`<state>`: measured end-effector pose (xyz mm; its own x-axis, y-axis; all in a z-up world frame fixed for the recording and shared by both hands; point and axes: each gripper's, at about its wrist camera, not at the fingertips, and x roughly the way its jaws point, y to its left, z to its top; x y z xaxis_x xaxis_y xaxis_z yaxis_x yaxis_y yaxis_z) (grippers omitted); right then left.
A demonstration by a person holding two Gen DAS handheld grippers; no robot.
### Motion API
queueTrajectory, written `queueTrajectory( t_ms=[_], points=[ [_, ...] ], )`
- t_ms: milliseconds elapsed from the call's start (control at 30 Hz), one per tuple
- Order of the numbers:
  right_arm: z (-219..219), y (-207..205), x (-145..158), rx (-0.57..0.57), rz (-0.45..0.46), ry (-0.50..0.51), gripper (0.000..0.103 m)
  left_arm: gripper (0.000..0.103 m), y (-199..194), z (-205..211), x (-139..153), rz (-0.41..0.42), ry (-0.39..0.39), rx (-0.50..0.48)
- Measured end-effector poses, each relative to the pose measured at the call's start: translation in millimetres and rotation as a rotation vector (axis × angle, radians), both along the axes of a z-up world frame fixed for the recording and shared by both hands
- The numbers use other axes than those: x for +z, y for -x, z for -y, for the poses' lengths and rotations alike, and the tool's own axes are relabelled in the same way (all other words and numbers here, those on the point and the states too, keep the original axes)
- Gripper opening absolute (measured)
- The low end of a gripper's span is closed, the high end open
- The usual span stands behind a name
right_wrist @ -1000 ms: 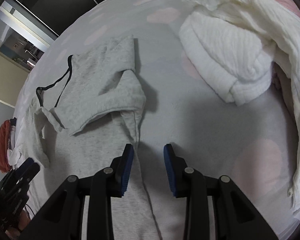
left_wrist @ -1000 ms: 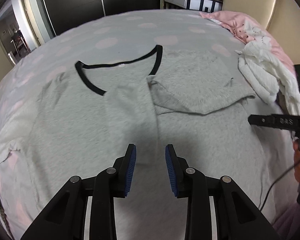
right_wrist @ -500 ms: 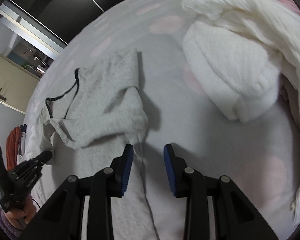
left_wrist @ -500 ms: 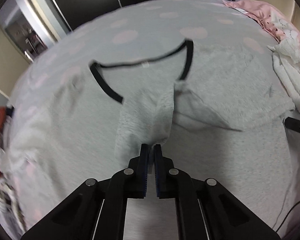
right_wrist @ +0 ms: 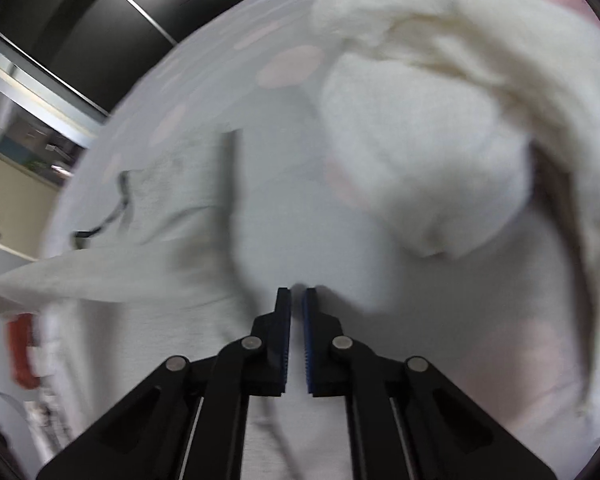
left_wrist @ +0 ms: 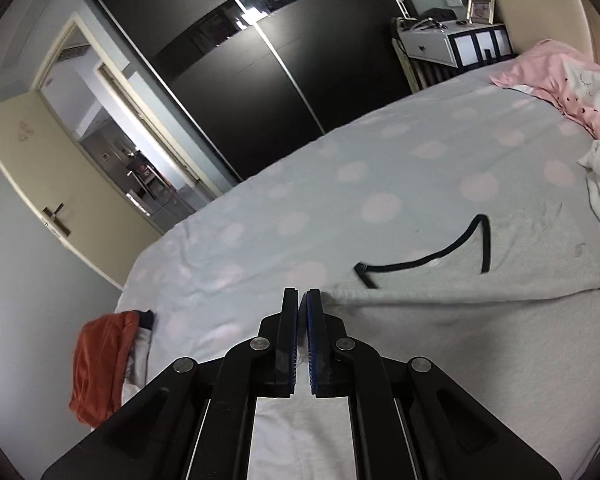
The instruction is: Fold clothes
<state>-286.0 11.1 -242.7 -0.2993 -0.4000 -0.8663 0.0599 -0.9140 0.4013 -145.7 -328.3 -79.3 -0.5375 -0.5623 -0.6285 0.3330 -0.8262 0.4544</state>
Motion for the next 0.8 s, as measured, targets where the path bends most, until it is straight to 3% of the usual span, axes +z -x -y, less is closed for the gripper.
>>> queueTrajectory(
  t_ms=[100,267,433,600,800],
  points=[
    [-7.8,0.5,0.0,-0.02,0.026,0.033,0.006,0.004,-28.1,3.1,-24.1,0.054,-0.034,-0.022],
    [-1.3,-0.3,0.4,0.007,0.036,0.046,0.009,0.006,-48.9,11.8,-101.7,0.253,-0.004,0.006],
    [10.2,1.2,-3.2,0.046,0.031,0.05,0.009,0.01,-55.4,46.0,-154.8,0.362,-0.075,0.075],
    [13.4,2.2,-4.2,0.05,0.036,0.049,0.009,0.031,-75.0,79.3,-165.3,0.404,-0.178,0.13],
    [15.5,-0.7,-2.8,0.054,0.037,0.039,0.009,0.031,-96.8,104.7,-153.7,0.359,-0.3,0.178]
  ],
)
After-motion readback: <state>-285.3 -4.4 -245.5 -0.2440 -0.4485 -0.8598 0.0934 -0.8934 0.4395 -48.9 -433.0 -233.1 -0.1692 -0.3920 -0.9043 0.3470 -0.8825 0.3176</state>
